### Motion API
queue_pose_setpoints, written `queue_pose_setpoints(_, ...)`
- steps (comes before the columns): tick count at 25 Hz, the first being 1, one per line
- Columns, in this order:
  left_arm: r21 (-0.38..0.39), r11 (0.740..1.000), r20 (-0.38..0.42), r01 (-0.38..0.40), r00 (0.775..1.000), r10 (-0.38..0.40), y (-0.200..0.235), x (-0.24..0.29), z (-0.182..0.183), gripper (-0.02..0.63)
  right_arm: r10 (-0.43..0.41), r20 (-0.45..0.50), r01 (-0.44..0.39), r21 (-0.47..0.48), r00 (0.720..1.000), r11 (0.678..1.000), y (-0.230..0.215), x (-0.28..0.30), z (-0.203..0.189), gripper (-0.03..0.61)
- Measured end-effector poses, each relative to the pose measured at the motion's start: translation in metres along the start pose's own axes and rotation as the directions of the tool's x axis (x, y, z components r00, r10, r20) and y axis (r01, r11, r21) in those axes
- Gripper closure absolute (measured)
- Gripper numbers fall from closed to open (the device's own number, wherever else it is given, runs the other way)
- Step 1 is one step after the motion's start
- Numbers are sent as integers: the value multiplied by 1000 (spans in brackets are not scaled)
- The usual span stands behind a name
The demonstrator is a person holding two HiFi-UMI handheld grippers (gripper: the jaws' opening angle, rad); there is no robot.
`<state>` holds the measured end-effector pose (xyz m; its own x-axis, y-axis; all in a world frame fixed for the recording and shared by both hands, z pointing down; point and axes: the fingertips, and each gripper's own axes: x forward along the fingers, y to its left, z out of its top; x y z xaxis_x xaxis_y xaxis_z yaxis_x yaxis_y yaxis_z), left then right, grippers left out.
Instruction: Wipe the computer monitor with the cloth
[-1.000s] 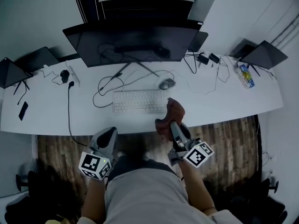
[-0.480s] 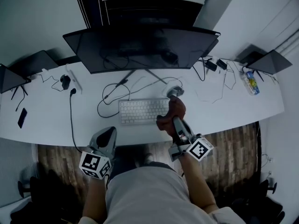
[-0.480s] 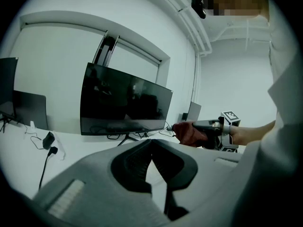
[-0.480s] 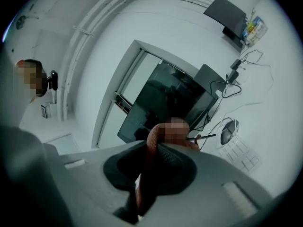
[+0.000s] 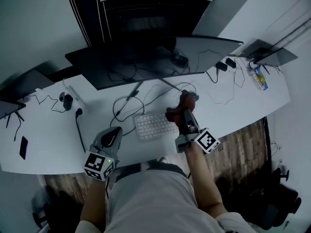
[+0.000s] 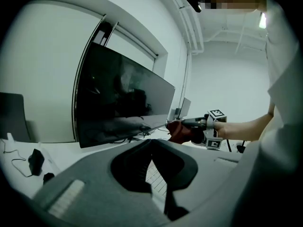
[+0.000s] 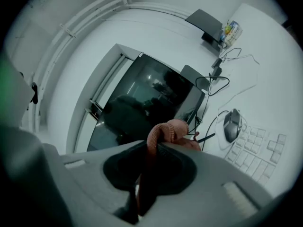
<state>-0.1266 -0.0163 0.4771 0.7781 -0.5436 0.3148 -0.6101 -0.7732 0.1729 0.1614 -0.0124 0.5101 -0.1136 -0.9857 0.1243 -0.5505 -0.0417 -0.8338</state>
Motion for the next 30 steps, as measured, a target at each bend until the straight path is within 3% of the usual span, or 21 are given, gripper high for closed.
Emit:
queue_pose_setpoints(2,0,1000,-13,29,999,-29,14,2,-3,604,23,34,-22,-31,999,999,2,18,5,529)
queue_pose_setpoints(7,-14,998,-56,60,997,-61,32,9,-15,604,-118,82,115,40,990,993,-37,38,16,529)
queue_pose_setpoints(11,-25,998,-87,57,994,-59,29,16,-22,604,-107,95,100,79,990,992,-61,65,30,529)
queue_pose_setpoints(19,-71,995,-128,-67,990,58,28,25,-28,604,-40,39,34,132,998,991,-96,132,36,529)
queue_pose_setpoints(26,-114,979,-175,-170,973,149,33,18,-44,604,-5,-35,9,114,999,993,-105,177,13,529)
queue_pose_setpoints(30,-127,970,-198,-208,963,181,36,11,-54,604,15,-48,-13,55,999,998,-107,192,4,528)
